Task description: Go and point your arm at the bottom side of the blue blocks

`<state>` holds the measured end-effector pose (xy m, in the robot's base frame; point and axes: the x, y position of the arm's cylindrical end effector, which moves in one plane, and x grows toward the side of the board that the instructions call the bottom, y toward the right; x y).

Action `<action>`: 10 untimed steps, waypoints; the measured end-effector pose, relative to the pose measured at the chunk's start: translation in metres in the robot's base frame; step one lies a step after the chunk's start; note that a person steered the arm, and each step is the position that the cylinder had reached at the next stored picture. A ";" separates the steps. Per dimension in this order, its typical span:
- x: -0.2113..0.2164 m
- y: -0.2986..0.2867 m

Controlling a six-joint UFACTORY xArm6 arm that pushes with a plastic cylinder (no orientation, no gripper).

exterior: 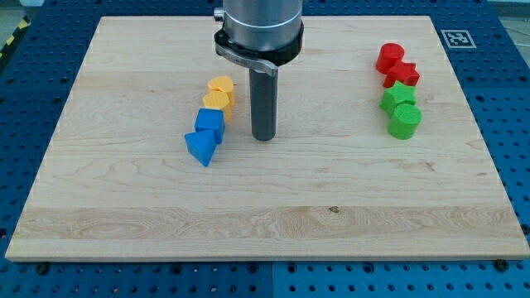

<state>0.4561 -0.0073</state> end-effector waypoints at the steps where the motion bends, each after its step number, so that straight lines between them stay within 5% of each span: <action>1: 0.000 0.000; 4: 0.035 0.025; 7: 0.125 0.034; 10: 0.137 -0.034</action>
<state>0.5935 -0.0410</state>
